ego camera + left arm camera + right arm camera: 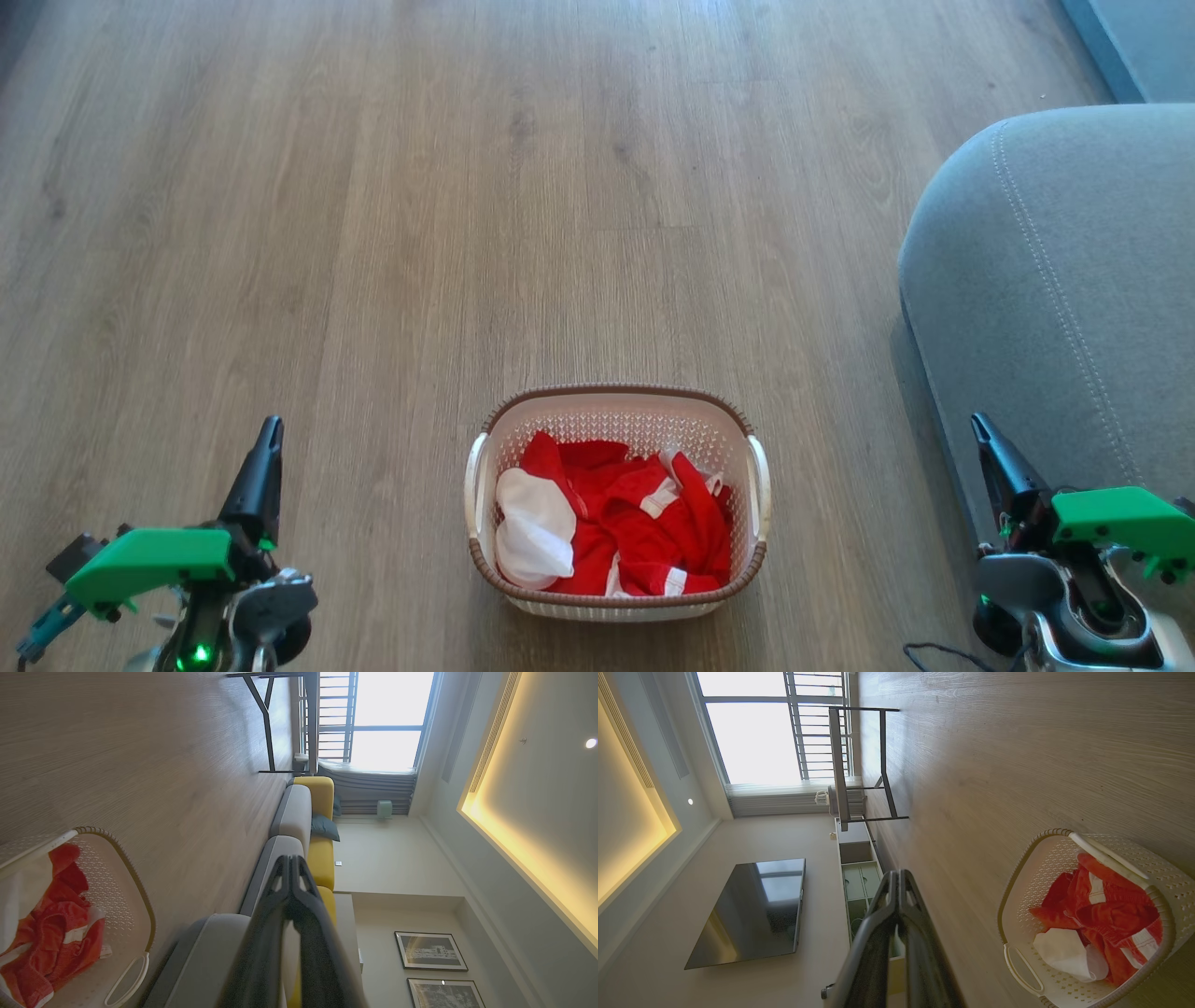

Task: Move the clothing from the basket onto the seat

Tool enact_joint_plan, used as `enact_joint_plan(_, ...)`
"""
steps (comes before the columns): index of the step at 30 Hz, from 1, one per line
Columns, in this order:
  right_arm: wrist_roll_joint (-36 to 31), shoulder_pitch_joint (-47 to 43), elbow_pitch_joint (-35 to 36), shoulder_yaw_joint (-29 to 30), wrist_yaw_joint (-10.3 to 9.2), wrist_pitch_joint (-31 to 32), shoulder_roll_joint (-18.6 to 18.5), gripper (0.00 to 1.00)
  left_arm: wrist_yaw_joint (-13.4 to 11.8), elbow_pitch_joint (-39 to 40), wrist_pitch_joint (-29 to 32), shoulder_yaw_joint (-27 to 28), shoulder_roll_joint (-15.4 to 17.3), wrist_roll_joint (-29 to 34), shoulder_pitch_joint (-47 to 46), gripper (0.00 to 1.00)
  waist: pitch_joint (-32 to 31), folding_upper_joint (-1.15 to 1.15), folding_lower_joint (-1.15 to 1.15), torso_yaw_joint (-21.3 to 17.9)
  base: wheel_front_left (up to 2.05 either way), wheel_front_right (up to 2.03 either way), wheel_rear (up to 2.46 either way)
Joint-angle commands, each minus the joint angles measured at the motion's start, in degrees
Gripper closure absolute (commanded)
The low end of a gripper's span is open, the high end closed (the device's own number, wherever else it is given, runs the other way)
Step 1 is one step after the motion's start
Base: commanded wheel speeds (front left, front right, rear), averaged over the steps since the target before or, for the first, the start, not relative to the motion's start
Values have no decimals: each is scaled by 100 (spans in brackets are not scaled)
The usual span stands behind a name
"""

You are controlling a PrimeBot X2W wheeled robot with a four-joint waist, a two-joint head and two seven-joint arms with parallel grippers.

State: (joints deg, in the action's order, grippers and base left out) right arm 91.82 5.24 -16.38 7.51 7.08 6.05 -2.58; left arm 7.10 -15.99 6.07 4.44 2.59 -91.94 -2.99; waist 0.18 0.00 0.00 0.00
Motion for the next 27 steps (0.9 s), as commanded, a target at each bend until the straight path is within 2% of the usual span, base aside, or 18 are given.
enact_joint_plan(1, 37, 94, 235, -101, 41, 42, -30, 100, 39, 196, 40, 205, 29, -25, -319, 100, 0, 0, 0, 0, 0, 0, 0)
enact_joint_plan(27, 37, 94, 235, -101, 41, 42, -30, 100, 39, 196, 40, 205, 29, -25, -319, 100, 0, 0, 0, 0, 0, 0, 0)
